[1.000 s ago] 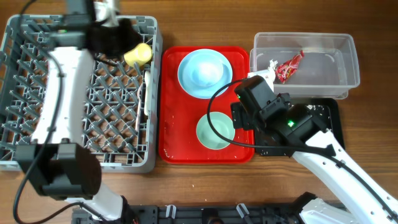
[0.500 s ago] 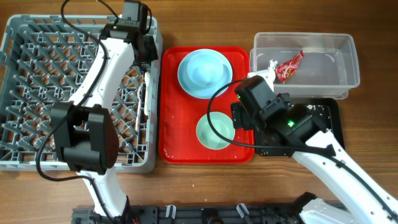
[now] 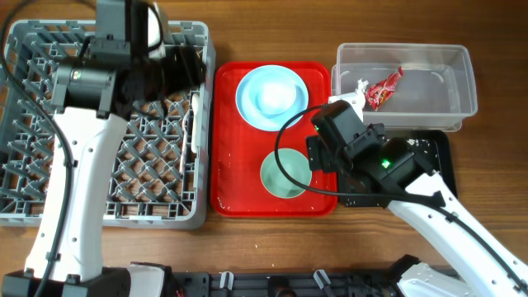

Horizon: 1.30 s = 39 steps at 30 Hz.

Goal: Sort waste into correct bins and load items into the dishwasher rack
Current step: 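Release the yellow cup in the rack and lift the left gripper, then move the left gripper to the light-blue bowl on the plate and grasp it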

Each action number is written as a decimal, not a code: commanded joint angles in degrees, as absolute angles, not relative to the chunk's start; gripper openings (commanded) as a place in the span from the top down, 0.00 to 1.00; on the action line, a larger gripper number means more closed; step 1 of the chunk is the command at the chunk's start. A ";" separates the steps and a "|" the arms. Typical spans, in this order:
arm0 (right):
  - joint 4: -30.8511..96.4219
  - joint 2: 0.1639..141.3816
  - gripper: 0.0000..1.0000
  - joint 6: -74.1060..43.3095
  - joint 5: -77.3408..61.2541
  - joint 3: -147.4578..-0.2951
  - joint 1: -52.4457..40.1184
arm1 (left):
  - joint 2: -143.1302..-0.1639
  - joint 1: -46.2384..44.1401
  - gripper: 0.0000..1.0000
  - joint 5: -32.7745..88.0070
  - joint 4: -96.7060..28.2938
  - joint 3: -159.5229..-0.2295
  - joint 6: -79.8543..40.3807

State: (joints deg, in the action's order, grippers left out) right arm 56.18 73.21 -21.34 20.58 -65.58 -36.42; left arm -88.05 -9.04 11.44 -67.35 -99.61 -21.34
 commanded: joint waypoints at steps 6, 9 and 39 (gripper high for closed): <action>56.14 73.67 0.00 -21.04 20.40 -66.19 -36.25 | -90.17 -9.26 0.00 16.91 -76.79 -89.14 -21.65; 56.14 73.67 0.00 -21.02 20.40 -66.19 -36.25 | -90.28 -9.28 0.02 16.95 -76.99 -88.77 -21.67; 56.16 73.69 0.00 -21.04 20.38 -66.19 -36.29 | -92.64 -26.85 0.23 10.37 -68.27 -80.51 -24.95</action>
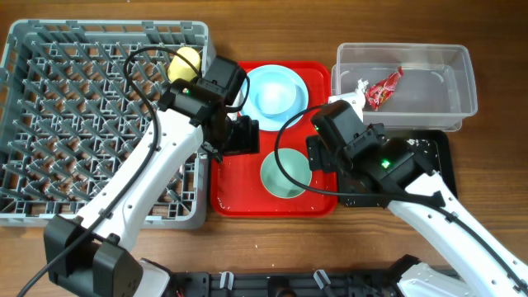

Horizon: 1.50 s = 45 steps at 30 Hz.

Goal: Sort waste into correct bins and load items into the dishwasher rack
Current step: 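Move the left gripper to the light-blue bowl on the plate and grasp it, then carry the light-blue bowl with the left gripper into the rack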

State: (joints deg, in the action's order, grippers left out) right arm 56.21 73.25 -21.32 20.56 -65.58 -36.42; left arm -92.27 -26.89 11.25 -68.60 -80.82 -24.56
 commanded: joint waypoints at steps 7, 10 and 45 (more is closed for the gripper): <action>56.14 73.69 0.00 -21.04 20.40 -66.19 -36.29 | -92.64 -26.37 0.23 10.39 -68.07 -80.51 -29.21; 56.12 72.69 0.00 -21.02 20.38 -66.08 -35.73 | -92.64 -26.37 0.23 10.35 -66.85 -80.51 -30.13; 56.16 65.41 0.00 -21.04 20.40 -66.08 10.79 | -114.74 -34.70 0.65 -0.54 -16.56 -80.58 -22.90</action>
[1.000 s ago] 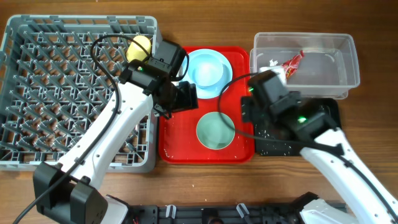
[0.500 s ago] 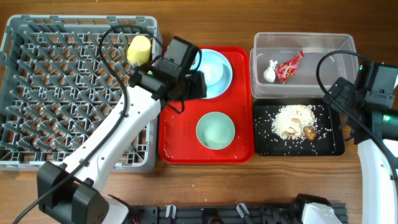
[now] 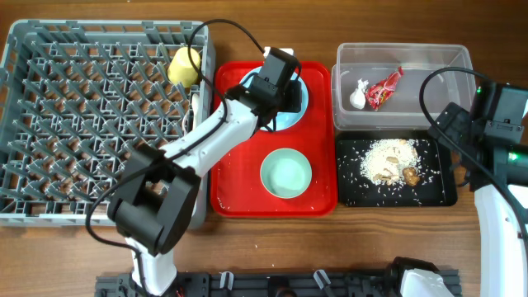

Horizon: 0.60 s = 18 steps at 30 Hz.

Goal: Sort waste into correct bins and load items into the dishwasher rack
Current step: 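Carry the light-blue bowl with the left gripper into the rack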

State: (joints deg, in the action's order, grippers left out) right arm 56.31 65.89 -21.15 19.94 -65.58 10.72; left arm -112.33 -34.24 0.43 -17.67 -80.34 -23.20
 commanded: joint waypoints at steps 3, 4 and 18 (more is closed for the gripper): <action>56.16 65.41 0.00 -21.04 20.40 -66.08 10.79 | -117.36 -35.31 0.68 -1.21 -13.08 -80.58 -22.70; 56.16 65.41 0.00 -21.02 20.40 -66.08 10.79 | -117.95 -35.31 0.70 -1.17 -12.45 -80.58 -22.72; 56.16 65.41 0.00 -21.02 20.40 -66.08 10.79 | -118.26 -35.11 0.96 -3.49 -9.61 -80.60 -22.72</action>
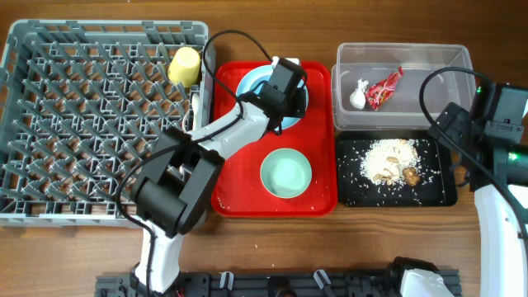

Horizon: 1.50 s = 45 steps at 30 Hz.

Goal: Sort waste into correct bins and load items into the dishwasher rack
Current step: 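Carry the light-blue bowl with the left gripper into the rack, then reach the left gripper to the green bowl and grasp its rim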

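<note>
A grey dishwasher rack fills the left, with a yellow cup in its back right corner. On the red tray lie a light blue plate at the back and a green bowl in front. My left gripper hangs over the blue plate's right half; its fingers are hidden under the wrist. The right gripper is at the far right, beside the black tray of rice and food scraps; its jaws do not show.
A clear bin at the back right holds a red wrapper and a crumpled white scrap. The left arm's links stretch from the front edge across the rack's right rim and the red tray.
My left gripper has shifted slightly right and forward over the blue plate, and its elbow has swung right. The right arm, the cup, the bowl and the bins have not moved.
First my left gripper was over the rack's back edge and the right arm covered the black tray. Then the yellow cup stood in the rack and the left gripper was over the red tray's left side. Later it was at the blue plate, the right arm withdrawn right.
</note>
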Each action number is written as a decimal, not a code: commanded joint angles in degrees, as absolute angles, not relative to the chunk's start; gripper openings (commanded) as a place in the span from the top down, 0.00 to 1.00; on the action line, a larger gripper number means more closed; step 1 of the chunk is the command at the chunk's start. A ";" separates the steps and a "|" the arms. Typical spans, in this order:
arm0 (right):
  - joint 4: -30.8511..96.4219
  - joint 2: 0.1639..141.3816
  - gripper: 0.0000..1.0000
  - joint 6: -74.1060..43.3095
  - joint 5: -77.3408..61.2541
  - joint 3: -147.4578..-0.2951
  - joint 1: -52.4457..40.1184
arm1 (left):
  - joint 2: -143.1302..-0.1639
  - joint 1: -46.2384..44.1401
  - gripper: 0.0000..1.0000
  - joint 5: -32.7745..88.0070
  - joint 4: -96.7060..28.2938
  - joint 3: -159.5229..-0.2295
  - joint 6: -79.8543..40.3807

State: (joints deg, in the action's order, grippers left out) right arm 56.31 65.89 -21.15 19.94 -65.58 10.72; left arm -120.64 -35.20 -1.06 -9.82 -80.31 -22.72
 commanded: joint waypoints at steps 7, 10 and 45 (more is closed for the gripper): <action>56.18 65.41 0.00 -21.04 20.40 -66.08 10.79 | -90.59 -25.04 0.96 11.33 -25.76 -80.64 -22.76; 56.16 65.41 0.00 -21.04 20.40 -66.08 10.79 | -86.35 -3.73 0.96 47.68 -37.71 -80.62 -21.80; 56.18 65.41 0.00 -21.02 20.40 -66.08 10.79 | -86.72 19.16 0.00 30.35 -58.13 -90.63 -17.17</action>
State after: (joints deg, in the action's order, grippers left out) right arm 56.29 65.89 -21.15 19.94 -65.58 10.72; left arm -94.00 23.35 35.11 -55.46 -89.41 -15.81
